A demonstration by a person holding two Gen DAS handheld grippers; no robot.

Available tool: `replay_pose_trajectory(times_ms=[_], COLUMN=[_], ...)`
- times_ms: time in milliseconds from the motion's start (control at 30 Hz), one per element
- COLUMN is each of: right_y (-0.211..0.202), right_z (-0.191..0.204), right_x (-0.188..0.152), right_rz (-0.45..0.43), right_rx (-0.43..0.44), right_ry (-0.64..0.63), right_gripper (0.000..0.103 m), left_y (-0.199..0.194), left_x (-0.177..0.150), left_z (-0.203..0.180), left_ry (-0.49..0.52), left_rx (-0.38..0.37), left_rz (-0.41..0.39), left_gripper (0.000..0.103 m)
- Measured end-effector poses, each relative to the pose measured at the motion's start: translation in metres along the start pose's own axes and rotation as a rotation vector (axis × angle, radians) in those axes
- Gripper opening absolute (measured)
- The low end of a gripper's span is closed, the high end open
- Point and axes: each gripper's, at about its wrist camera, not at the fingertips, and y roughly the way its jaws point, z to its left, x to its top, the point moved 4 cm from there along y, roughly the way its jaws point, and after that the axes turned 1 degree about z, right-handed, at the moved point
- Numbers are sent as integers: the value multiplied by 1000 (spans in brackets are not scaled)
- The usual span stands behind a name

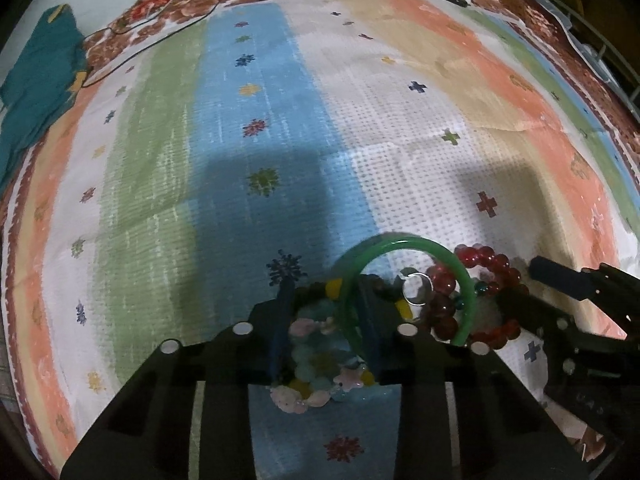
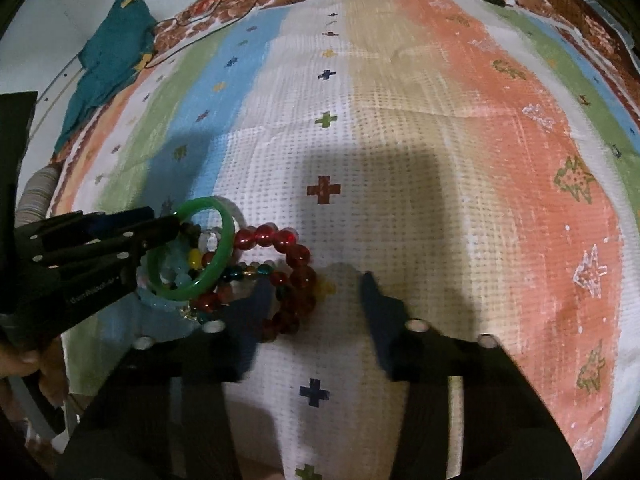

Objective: Organize jewelry
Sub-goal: 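Grasp the green jade bangle with the left gripper while the right grasps the red bead bracelet, then lift both held bracelets and carry them over the silver tin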

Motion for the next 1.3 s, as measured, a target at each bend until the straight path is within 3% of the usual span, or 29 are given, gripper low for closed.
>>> replay_pose_trajectory(times_ms=[133, 233, 367, 1000, 1300], right_y=[2, 3, 1, -18, -47], right_z=[3, 5, 3, 3, 19], right_x=[-1, -2, -2, -3, 0], right_rz=[9, 11, 8, -26, -138], right_rx=[31, 44, 50, -7, -22], right_ry=[0, -5, 0, -19, -83], right_gripper=[22, 20, 14, 14, 14], left_y=[2, 2, 1, -23, -50], left_x=[-1, -2, -2, -10, -16], left_z=[0, -2, -1, 3, 8], left_ry=[8, 12, 3, 5, 11], left_rx=[4, -12, 7, 64, 92], left_rz=[4, 7, 3, -33, -90], left_gripper=[21, 9, 7, 7, 7])
